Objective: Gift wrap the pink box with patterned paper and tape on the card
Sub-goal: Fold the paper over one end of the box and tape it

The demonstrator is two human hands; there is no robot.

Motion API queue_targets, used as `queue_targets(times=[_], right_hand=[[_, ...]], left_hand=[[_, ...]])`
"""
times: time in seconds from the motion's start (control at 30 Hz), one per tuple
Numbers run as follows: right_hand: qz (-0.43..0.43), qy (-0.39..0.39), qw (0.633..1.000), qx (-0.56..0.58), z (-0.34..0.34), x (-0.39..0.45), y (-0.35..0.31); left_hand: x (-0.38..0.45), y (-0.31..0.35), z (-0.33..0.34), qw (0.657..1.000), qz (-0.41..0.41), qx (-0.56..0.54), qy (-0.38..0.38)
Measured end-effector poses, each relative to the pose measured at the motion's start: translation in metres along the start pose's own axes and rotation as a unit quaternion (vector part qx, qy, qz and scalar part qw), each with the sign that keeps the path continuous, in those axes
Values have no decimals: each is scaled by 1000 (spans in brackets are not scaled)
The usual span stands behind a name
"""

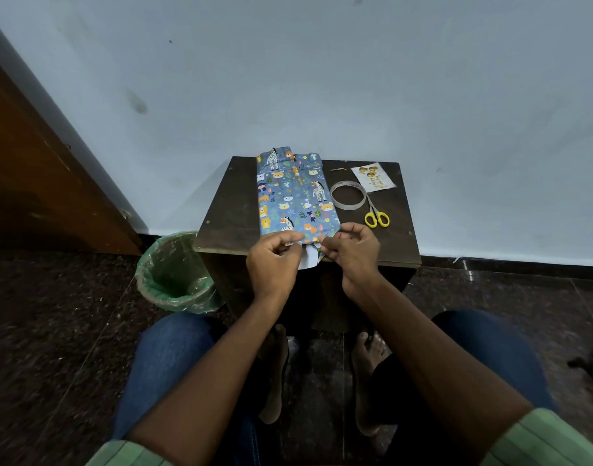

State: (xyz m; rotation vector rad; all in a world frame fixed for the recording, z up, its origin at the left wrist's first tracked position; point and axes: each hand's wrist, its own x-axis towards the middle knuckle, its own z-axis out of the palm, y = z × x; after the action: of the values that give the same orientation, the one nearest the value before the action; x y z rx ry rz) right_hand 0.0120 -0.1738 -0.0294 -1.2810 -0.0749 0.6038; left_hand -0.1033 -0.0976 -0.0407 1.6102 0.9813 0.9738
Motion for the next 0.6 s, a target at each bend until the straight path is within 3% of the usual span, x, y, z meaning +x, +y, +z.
queue_targets(times=[0.07,0.33,0.6], right_hand=[[7,-1,1000,-11,-1,0,1],[-58,11,989,-134,-5,2,-2],[34,-29,994,-104,-1,2,-12]], left_hand=[[-1,1,2,997,-50,-59,3],[2,6,6,987,-100,-125,11],[4,4,4,991,-82,-106,17]])
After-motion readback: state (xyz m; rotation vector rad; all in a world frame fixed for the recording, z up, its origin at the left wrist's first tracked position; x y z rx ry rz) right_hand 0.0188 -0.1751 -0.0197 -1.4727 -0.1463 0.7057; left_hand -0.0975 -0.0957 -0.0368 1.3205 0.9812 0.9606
